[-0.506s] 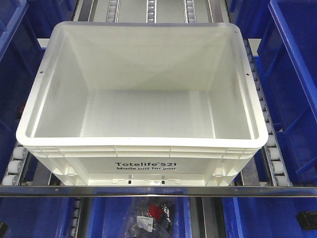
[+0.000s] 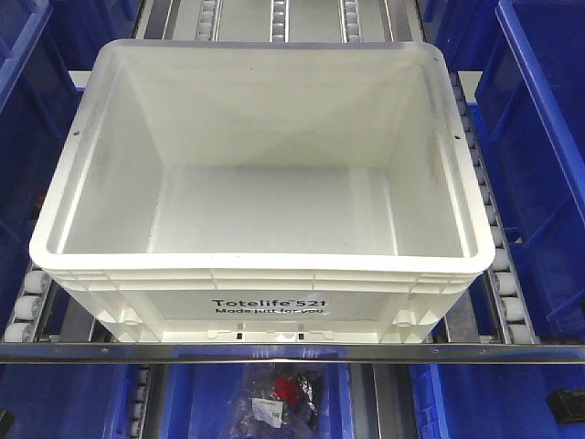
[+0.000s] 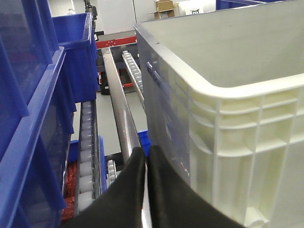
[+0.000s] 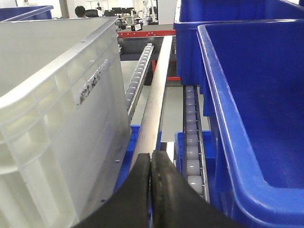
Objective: Move bin from left to right shelf
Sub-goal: 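Lower both grippers beside the white tote's side walls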
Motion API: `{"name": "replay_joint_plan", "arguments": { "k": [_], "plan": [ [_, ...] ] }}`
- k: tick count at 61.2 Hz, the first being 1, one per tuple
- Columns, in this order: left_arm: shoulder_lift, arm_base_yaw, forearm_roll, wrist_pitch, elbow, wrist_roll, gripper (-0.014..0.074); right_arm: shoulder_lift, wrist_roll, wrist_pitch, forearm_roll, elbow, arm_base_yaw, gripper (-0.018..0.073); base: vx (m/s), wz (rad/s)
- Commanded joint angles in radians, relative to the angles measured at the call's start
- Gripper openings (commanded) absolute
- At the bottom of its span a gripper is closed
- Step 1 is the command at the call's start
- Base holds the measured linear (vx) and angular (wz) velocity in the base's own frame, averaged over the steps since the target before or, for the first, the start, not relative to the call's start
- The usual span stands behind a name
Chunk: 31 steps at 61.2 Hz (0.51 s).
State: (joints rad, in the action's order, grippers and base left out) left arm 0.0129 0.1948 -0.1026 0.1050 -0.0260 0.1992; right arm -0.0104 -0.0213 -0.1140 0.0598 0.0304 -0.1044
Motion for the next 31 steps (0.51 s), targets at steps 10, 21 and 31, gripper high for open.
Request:
{"name": "replay_joint_plan", "arguments": {
  "k": [10, 21, 31],
  "plan": [
    [0.011, 0.006, -0.002, -0.078, 0.018, -0.004, -0.0008, -0.008, -0.003, 0.076, -0.005, 0.015, 0.001, -0.0007, 0.00, 0.00],
    [0.011, 0.006, -0.002, -0.078, 0.018, -0.004, -0.0008, -0.008, -0.003, 0.076, -0.005, 0.015, 0.001, -0.0007, 0.00, 0.00],
    [0.011, 0.006, -0.002, -0.078, 0.018, -0.004, -0.0008, -0.008, -0.003, 0.076, -0.005, 0.015, 0.001, -0.0007, 0.00, 0.00]
  ]
}}
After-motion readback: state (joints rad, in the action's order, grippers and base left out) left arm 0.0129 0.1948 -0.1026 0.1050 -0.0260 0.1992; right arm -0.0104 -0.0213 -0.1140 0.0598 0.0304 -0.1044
